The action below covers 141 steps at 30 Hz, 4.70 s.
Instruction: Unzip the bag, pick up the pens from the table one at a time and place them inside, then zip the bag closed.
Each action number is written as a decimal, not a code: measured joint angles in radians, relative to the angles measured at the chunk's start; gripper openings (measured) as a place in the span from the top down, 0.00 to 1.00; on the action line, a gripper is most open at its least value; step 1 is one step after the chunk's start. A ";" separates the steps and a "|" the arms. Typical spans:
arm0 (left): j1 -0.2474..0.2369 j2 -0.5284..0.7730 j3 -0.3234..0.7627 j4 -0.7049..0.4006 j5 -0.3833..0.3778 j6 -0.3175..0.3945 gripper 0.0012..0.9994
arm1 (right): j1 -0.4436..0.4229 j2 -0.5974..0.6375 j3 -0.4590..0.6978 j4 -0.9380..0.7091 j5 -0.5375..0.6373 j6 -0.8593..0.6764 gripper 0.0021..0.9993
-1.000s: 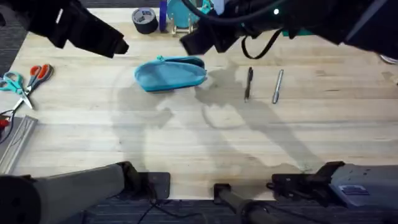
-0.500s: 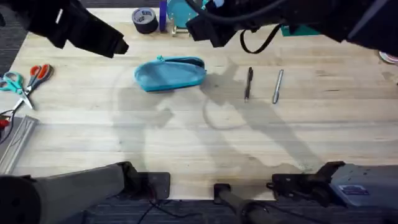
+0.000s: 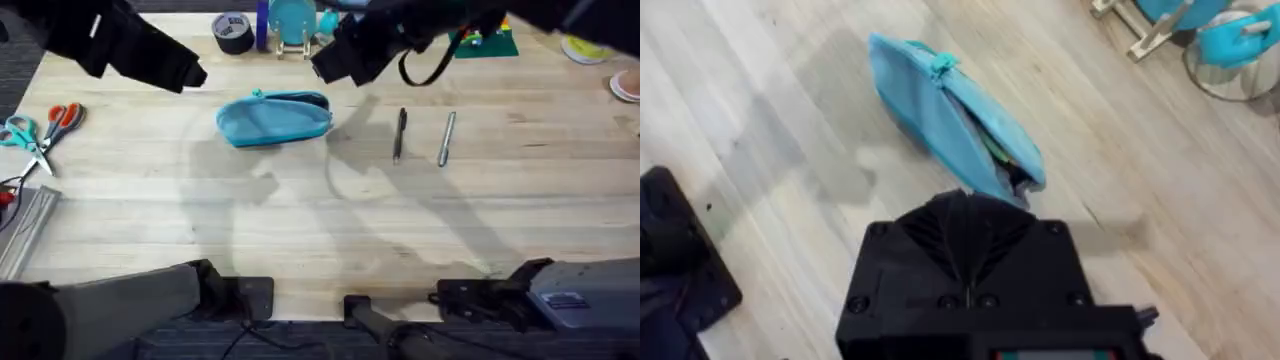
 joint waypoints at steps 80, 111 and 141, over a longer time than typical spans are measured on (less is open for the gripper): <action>0.000 0.000 0.000 0.000 0.000 0.000 0.00 | 0.026 0.599 0.371 -0.092 -0.056 -0.711 0.97; 0.000 0.000 0.000 0.000 0.000 0.000 0.00 | 0.044 0.601 0.371 -0.192 -0.058 -0.715 0.00; 0.000 0.000 0.000 0.000 0.000 0.000 0.00 | -0.059 0.265 0.371 -0.282 -0.037 -0.480 0.00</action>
